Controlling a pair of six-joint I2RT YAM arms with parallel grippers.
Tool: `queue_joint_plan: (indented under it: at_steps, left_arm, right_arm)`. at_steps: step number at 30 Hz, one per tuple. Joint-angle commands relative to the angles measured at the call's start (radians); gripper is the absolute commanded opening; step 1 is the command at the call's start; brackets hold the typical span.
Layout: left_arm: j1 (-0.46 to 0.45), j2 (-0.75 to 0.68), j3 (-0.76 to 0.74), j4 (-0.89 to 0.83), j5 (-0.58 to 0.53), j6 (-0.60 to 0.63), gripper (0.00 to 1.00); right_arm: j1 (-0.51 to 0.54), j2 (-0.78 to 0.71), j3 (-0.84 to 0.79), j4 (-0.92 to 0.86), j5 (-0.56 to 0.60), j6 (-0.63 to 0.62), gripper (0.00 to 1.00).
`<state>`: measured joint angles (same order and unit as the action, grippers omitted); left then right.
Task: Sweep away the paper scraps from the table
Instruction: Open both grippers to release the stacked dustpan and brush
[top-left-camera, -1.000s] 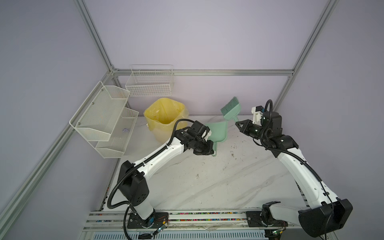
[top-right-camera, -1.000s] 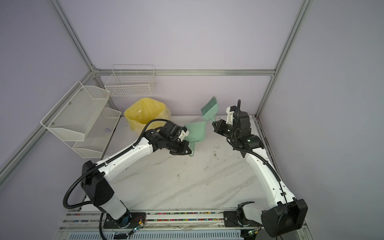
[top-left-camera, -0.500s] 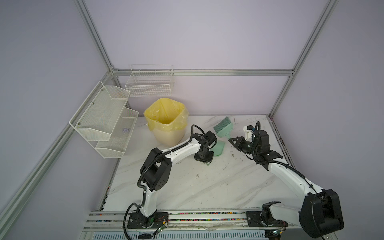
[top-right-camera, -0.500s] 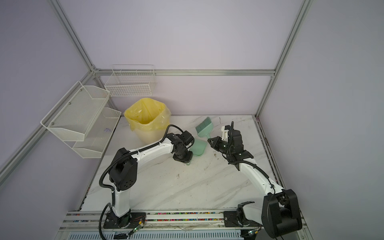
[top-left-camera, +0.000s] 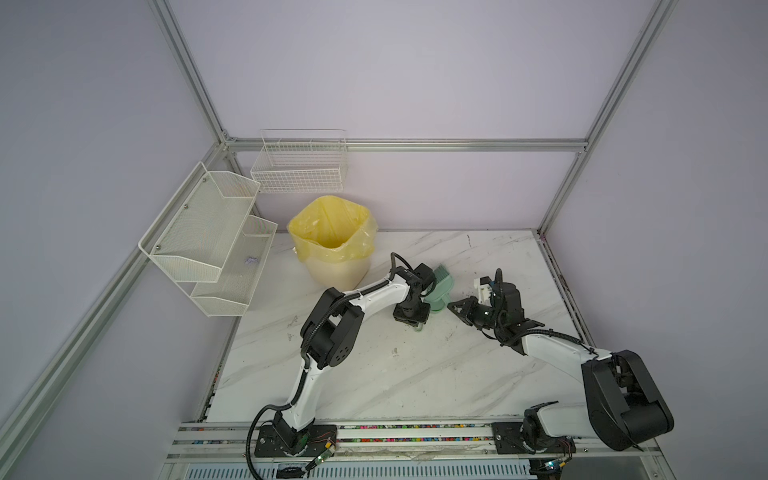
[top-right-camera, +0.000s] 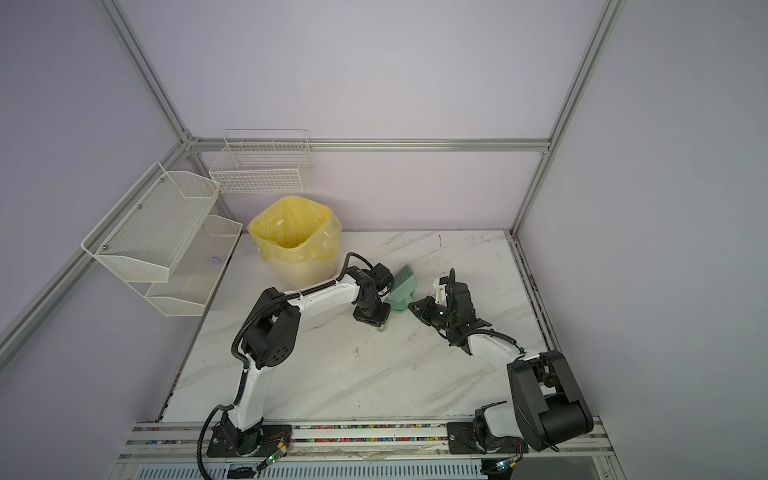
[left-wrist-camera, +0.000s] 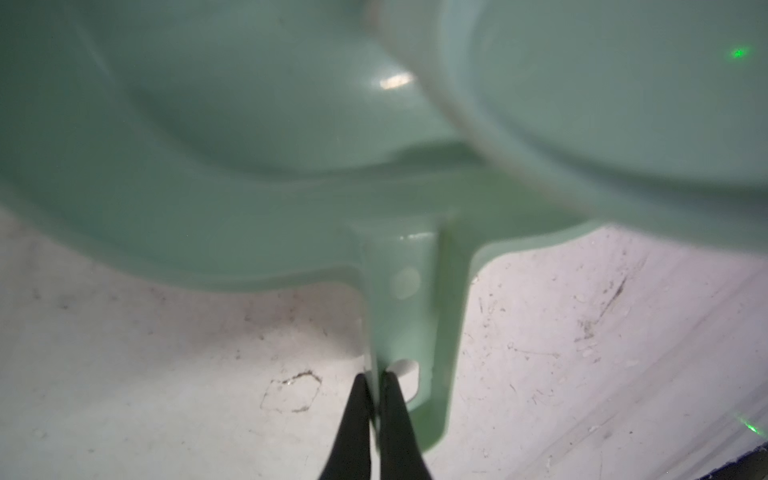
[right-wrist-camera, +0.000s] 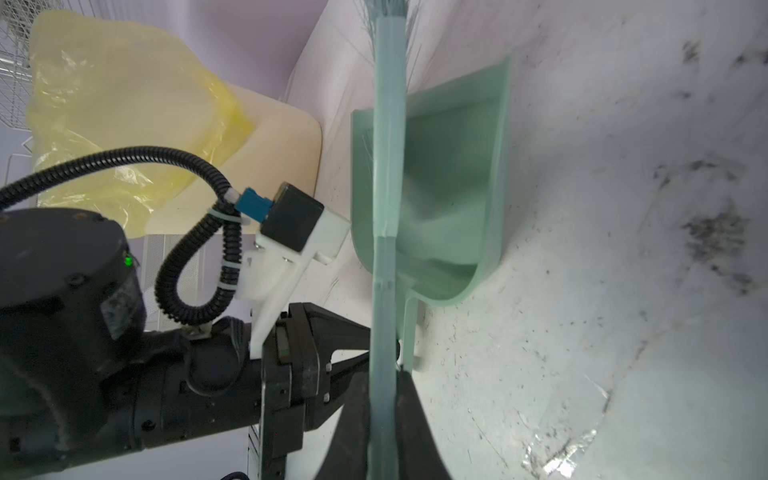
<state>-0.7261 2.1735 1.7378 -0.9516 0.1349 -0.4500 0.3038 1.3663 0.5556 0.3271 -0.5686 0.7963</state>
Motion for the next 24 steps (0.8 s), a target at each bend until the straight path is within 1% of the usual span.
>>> queue_joint_plan:
  at_steps: [1,4,8,13,16,18,20,22,23,24]
  left_arm:
    - [0.009,-0.015,0.099,0.005,0.006,0.011,0.12]
    - [0.011,-0.032,0.1,0.005,-0.003,0.01,0.22]
    - [0.01,-0.071,0.098,0.004,-0.028,0.007,0.31]
    - [0.01,-0.137,0.091,-0.001,-0.08,0.008,0.4]
    - [0.01,-0.209,0.063,0.0,-0.135,0.008,0.46]
    - [0.01,-0.261,0.038,0.0,-0.174,0.011,0.5]
    - [0.01,-0.327,-0.003,0.003,-0.21,0.011,0.56]
    - [0.01,-0.395,-0.05,0.007,-0.243,0.01,0.62]
    - [0.009,-0.438,-0.079,0.012,-0.265,0.008,0.66]
    - [0.01,-0.478,-0.117,0.018,-0.286,0.009,0.72]
  right_arm:
    - [0.01,0.002,-0.02,0.123,-0.017,0.033,0.0]
    - [0.011,0.046,-0.018,0.123,-0.025,0.03,0.0]
    - [0.011,0.081,0.008,0.068,-0.018,0.001,0.0]
    - [0.011,0.088,0.066,-0.073,0.015,-0.058,0.18]
    - [0.011,0.066,0.104,-0.195,0.069,-0.102,0.3]
    - [0.012,0.049,0.126,-0.262,0.091,-0.121,0.36]
    - [0.012,0.023,0.143,-0.316,0.124,-0.129,0.43]
    - [0.011,0.012,0.159,-0.355,0.164,-0.123,0.54]
    - [0.01,-0.024,0.168,-0.38,0.19,-0.129,0.55]
    - [0.008,-0.04,0.175,-0.398,0.211,-0.135,0.57]
